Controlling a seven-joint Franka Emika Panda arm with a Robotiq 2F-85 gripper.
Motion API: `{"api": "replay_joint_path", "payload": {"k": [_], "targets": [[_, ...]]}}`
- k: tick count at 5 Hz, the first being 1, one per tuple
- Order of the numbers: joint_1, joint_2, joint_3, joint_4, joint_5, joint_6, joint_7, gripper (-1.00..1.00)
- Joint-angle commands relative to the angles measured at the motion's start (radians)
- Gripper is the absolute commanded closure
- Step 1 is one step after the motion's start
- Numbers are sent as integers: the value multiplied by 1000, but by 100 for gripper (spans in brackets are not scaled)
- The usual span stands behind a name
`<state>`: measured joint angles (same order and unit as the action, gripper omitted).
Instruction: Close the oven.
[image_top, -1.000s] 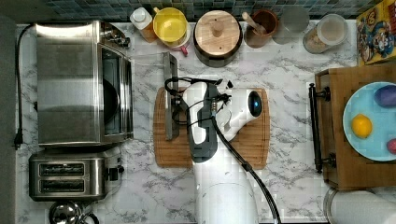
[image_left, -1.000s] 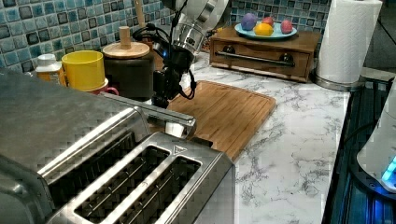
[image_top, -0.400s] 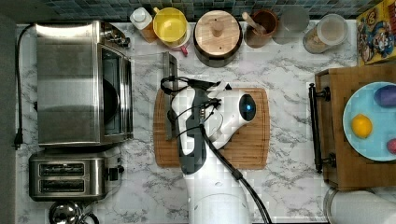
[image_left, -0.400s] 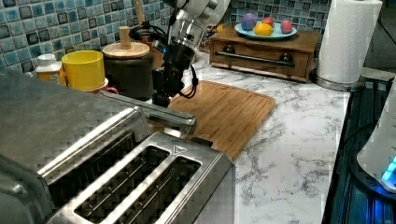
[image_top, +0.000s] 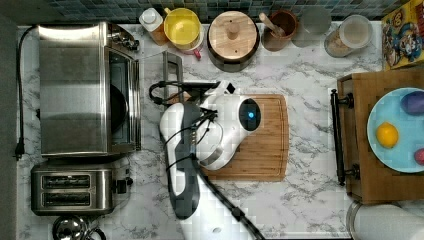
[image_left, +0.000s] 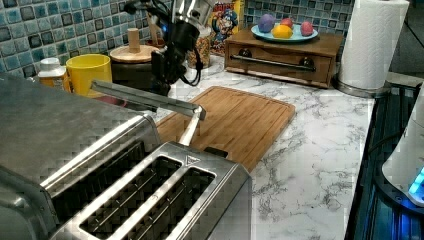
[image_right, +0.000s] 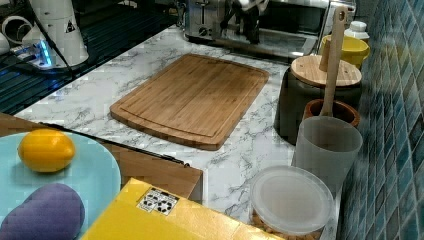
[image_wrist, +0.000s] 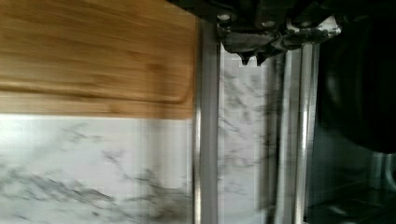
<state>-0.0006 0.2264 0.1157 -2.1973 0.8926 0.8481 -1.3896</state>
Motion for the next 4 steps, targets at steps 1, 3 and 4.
{"api": "replay_joint_path", "payload": {"k": [1, 3, 4], "targets": [[268, -90, 73, 180, -741, 106, 731, 100], [290, -60, 89, 318, -1127, -57, 1163, 100], [209, -24, 198, 433, -1259, -200, 1290, 100]]}}
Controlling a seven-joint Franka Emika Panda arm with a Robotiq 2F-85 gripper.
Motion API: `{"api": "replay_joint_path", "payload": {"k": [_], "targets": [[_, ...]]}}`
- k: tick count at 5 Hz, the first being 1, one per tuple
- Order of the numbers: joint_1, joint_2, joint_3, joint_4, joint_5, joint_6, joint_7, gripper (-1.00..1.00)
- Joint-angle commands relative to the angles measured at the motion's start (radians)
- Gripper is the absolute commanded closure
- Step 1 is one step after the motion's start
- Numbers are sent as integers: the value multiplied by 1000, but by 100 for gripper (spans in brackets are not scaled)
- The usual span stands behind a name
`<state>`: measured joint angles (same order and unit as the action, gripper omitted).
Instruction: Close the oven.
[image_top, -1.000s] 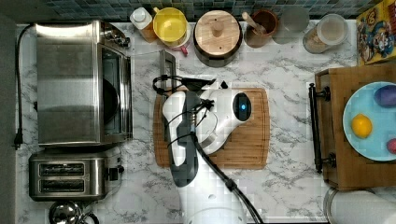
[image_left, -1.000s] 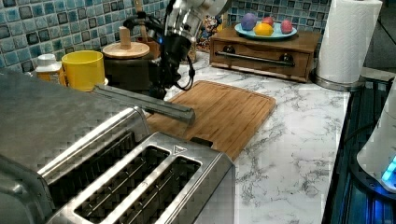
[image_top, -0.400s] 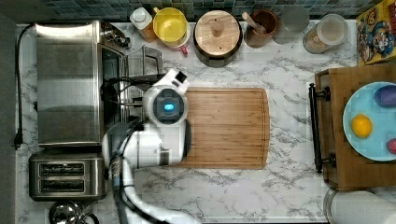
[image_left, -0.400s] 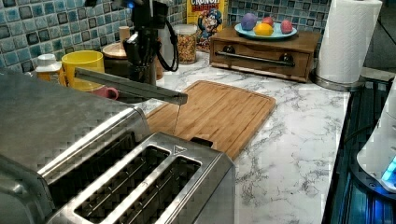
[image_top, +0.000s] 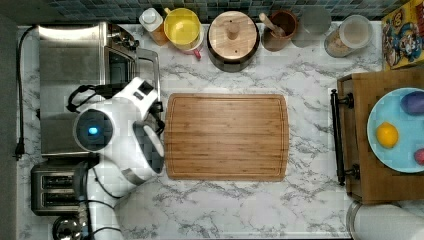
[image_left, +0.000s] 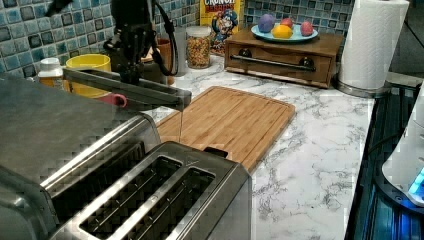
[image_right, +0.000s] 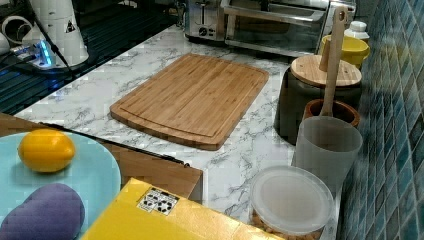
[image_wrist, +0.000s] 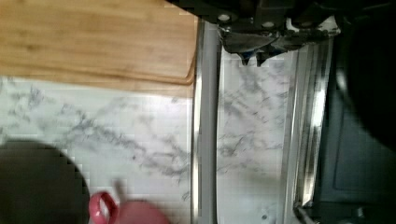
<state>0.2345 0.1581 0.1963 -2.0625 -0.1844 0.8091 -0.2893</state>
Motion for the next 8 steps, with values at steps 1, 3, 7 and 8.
{"api": "replay_joint_path", "payload": {"k": [1, 3, 7, 8], "targets": [[38, 64, 98, 415, -230, -301, 264, 100], [48, 71, 75, 477, -206, -386, 294, 100], [30, 1, 46, 429, -185, -365, 330, 100], [29, 1, 48, 429, -185, -365, 331, 100]]}}
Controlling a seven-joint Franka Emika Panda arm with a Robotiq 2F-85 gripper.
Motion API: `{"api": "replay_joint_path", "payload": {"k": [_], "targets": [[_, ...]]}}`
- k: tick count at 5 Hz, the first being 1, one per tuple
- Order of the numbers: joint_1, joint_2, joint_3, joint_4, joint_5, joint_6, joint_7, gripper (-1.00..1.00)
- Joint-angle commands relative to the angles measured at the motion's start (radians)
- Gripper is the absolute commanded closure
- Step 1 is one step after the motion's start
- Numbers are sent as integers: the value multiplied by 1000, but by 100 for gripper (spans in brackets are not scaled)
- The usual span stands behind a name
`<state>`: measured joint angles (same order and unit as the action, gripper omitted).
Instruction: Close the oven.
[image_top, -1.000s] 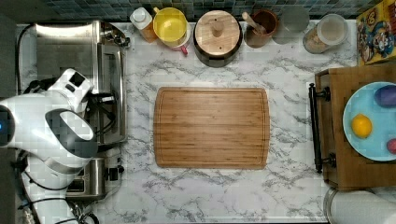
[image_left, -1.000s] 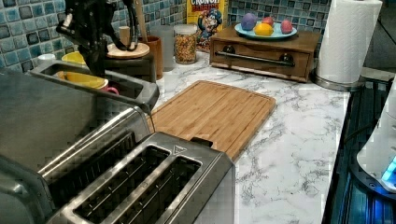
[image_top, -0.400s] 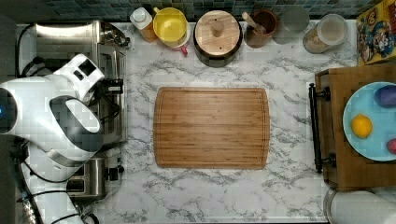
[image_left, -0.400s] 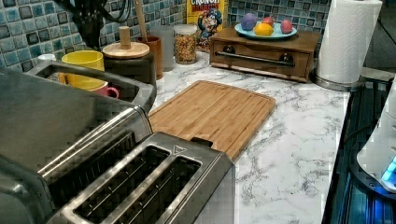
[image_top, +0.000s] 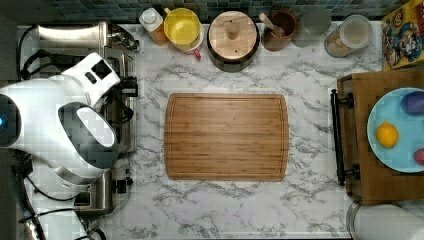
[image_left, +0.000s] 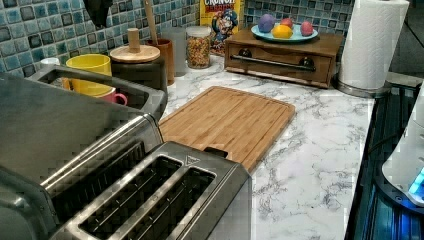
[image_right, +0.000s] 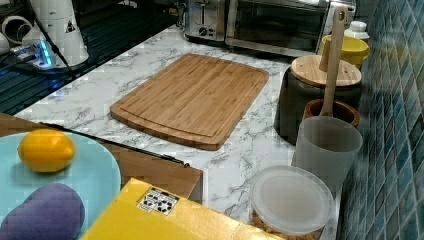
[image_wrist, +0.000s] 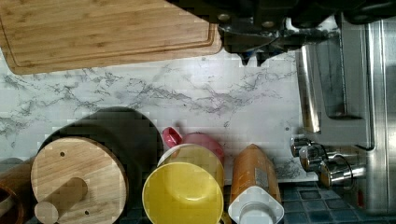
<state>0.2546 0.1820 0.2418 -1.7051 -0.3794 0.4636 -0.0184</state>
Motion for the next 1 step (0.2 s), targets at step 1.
{"api": "replay_joint_path", "payload": {"k": [1], "targets": [[11, -23, -1, 72, 10, -20, 59, 100]]}}
